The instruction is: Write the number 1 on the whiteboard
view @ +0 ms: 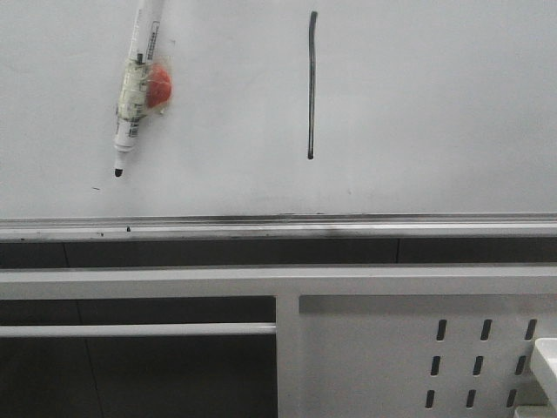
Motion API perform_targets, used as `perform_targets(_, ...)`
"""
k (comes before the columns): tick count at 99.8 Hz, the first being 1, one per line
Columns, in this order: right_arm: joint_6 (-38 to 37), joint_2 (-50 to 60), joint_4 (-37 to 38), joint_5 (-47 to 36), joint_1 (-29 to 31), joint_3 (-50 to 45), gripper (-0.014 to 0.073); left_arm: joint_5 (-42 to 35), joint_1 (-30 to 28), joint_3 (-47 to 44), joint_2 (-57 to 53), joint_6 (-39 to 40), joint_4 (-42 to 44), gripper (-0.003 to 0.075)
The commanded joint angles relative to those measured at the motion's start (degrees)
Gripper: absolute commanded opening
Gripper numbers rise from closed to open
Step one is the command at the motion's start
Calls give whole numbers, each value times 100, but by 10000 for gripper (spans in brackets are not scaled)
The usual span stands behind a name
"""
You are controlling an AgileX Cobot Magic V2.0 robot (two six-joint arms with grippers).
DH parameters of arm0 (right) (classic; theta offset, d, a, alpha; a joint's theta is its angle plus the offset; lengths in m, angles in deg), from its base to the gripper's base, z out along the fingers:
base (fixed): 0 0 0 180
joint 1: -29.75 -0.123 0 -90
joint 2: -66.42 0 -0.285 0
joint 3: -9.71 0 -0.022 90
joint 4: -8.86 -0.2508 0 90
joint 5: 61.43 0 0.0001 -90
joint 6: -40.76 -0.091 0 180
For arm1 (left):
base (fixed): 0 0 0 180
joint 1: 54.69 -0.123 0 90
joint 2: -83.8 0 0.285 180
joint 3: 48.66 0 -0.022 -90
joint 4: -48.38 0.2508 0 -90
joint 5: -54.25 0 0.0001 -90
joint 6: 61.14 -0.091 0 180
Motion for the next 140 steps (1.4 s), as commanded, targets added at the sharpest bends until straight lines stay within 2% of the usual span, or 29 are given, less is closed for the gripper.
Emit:
perform_targets(1,18,-35,-80,-437,40,129,-70,-315,-230,172,45,12,-68,-20)
perform_targets(15,18,-35,-80,-437,40,129,-70,-613,-403,172,45,83,-68,-20)
perform_targets(27,18,-35,-80,-437,40,129,-70,-275,-403,172,45,87,-96,-20)
perform_targets(31,18,-35,-80,-437,40,129,-69,-32,-403,172,45,-131,-533,-20)
perform_targets(36,18,-35,-80,-437,40,129,-70,255,-403,172,45,-764,-1364,-20)
perform_targets(44,18,-35,-80,-437,40,129,-70,583,-403,172,45,-2582,-3337,-20)
perform_targets(46,18,-35,-80,-437,40,129,-69,676,-403,172,45,-3504,-3989,-20)
perform_targets(49,18,-35,-80,-437,40,129,-70,763,-403,172,45,-4463,-5082,-20)
perform_targets(51,18,-35,-80,-437,40,129,-69,804,-403,172,45,-4939,-5511,-20)
perform_targets(55,18,-35,-80,-437,40,129,-69,988,-403,172,45,-6585,-6807,-20)
perform_targets(58,18,-35,-80,-437,40,129,-69,1169,-403,172,31,-7262,-7673,-20)
perform_targets(60,18,-35,-80,-437,40,129,-69,1414,-412,172,14,-8141,-8284,-20)
perform_targets(63,18,-35,-80,-437,40,129,-69,1717,-426,172,-14,-8933,-9161,-20)
perform_targets(68,18,-35,-80,-437,40,129,-69,2360,-437,172,-52,-9970,-9957,-20)
perform_targets(73,18,-35,-80,-437,40,129,-70,2929,-437,160,-52,-10502,-10286,-20)
perform_targets(81,18,-35,-80,-437,40,129,-69,3632,-437,138,-52,-10528,-10349,-20)
perform_targets(96,18,-35,-80,-437,40,129,-69,3671,-437,-90,-52,-10528,-10498,-20)
perform_targets(109,18,-35,-80,-437,40,129,-69,2979,-485,-642,-149,-10528,-10639,-20)
perform_targets(133,18,-35,-80,-437,40,129,-69,1202,-626,-2213,-1671,-10528,-11201,-20)
perform_targets(138,18,-35,-80,-437,40,129,-69,1045,-626,-2367,-1855,-10528,-11217,-20)
perform_targets(140,18,-35,-80,-437,40,129,-69,1273,-626,-2351,-1923,-10528,-11217,-20)
